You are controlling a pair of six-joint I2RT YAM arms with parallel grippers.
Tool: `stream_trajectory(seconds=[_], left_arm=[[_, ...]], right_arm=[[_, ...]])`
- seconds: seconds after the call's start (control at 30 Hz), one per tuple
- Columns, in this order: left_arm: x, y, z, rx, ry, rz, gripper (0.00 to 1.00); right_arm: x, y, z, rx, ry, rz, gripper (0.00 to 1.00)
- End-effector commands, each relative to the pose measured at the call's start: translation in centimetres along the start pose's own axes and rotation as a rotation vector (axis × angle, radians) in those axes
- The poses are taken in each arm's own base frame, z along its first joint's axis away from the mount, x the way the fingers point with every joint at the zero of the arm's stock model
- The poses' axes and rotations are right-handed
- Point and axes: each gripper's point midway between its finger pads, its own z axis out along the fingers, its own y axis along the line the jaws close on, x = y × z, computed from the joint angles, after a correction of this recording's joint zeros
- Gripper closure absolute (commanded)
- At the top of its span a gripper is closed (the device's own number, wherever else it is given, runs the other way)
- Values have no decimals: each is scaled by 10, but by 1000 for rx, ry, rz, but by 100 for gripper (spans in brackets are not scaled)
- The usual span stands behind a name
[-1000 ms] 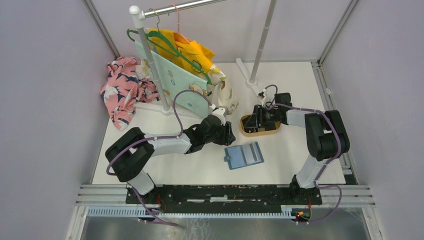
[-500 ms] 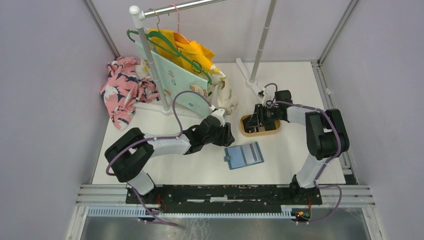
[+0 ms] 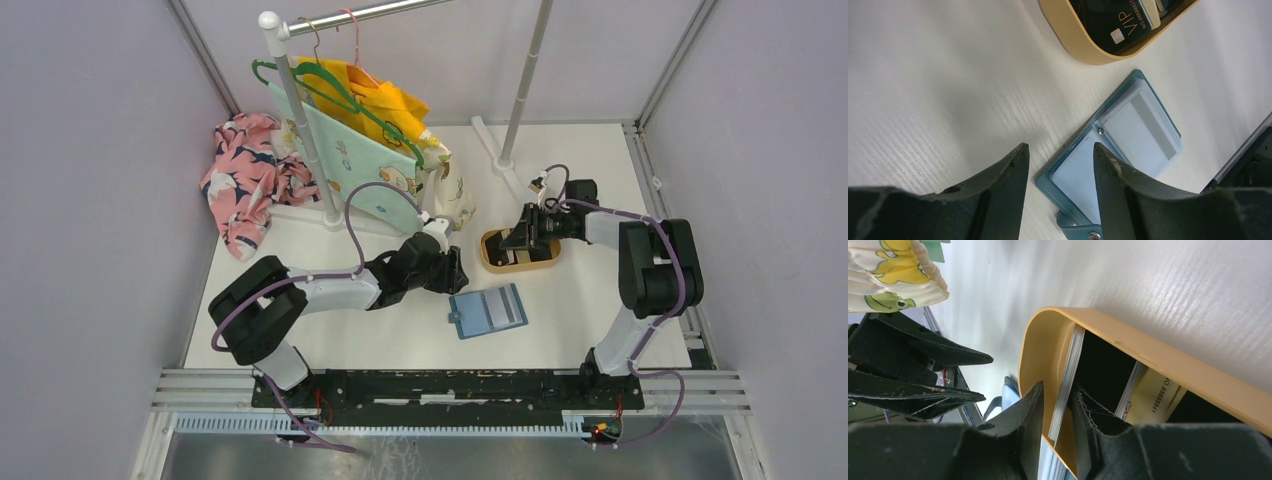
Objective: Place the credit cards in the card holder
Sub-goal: Pick up the credit card from the storage box.
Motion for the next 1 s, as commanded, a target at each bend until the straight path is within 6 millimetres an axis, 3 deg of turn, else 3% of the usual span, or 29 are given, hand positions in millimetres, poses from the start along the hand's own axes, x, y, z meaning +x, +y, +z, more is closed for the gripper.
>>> stream_trajectory(seconds=[0.0,0.37,0.67,0.8,0.97], left_arm=[[-18,-10,-7,41,-57,33,43],[-20,-10,-9,38,-62,37,43],[-22,-12,-12,46,-69,41,43],[-24,-13,-14,48,-73,43,43],[-26,-14,-17,53,-79,43,43]], right_arm=[[-8,4,-5,-45,-32,-6,69],[-8,-1,-9,-36,-41,14,72],[-12,-18,-19,9,-68,48,77],[-12,-22,-21,24,-71,52,83],[-17,-32,-30,96,-87,27,100]])
